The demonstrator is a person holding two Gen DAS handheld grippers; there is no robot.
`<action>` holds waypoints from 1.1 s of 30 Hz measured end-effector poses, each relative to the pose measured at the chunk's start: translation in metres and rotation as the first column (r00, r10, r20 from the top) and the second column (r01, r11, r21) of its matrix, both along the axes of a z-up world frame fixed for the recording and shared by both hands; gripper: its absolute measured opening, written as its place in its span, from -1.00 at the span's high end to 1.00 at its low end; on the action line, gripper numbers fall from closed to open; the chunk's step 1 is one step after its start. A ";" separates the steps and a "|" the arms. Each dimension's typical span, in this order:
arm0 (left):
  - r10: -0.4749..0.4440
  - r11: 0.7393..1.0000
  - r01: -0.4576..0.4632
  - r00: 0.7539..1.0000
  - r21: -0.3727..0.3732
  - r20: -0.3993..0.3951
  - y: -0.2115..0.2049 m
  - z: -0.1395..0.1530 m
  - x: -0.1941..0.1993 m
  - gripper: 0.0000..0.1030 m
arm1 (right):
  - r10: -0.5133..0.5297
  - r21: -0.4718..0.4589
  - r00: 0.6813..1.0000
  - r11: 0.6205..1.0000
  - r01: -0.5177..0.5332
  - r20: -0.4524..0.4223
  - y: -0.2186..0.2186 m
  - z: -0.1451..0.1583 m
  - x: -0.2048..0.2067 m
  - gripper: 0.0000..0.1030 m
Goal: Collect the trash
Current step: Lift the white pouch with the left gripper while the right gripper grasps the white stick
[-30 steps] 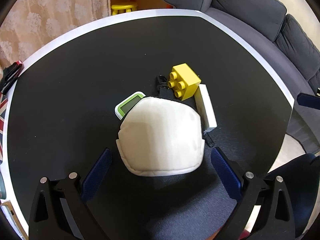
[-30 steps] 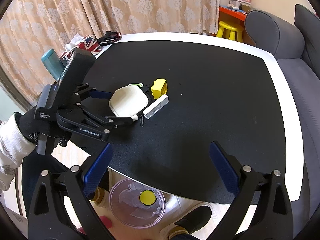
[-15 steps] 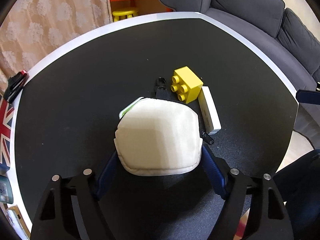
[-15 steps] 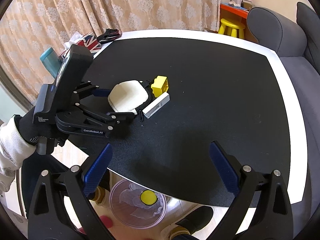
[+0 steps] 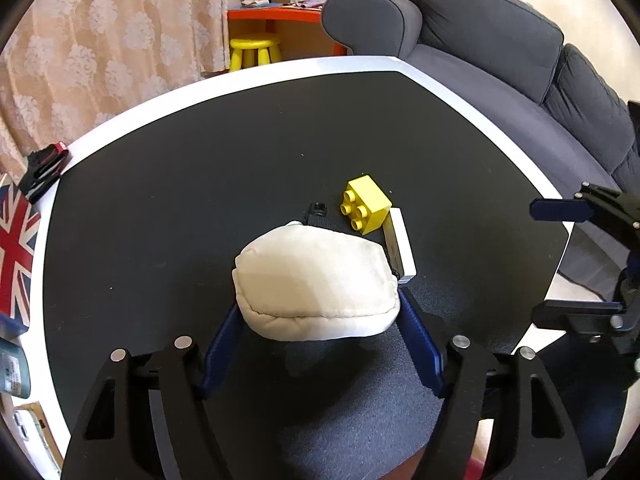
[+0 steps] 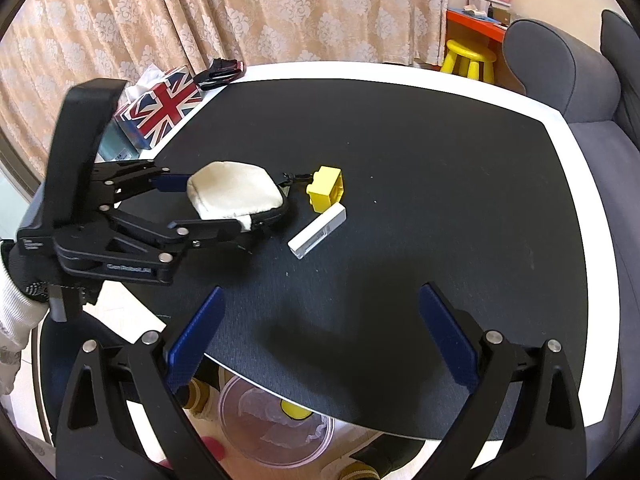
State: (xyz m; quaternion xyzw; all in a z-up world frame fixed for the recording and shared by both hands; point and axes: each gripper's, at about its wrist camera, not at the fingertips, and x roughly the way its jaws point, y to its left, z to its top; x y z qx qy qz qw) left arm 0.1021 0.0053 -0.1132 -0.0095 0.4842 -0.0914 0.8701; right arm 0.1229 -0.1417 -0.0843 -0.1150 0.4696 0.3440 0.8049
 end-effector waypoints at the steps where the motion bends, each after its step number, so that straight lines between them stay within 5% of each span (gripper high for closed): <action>1: 0.002 1.000 -0.002 1.000 -0.004 0.003 0.002 0.002 0.000 -0.35 | 0.001 -0.001 1.000 1.000 -0.001 -0.002 0.001 0.000 0.000 -0.85; 23: 0.078 0.996 -0.076 0.996 -0.044 0.044 0.040 0.027 -0.017 -0.35 | -0.028 -0.040 0.998 0.999 0.025 -0.053 0.053 -0.038 0.037 -0.84; 31: 0.089 0.994 -0.086 0.995 -0.060 0.042 0.050 0.022 -0.019 -0.35 | -0.066 -0.091 0.995 0.994 0.059 -0.074 0.071 -0.059 0.047 0.02; 33: 0.088 0.994 -0.086 0.995 -0.064 0.040 0.050 0.020 -0.019 -0.35 | -0.072 -0.098 0.995 0.993 0.065 -0.067 0.071 -0.058 0.048 0.53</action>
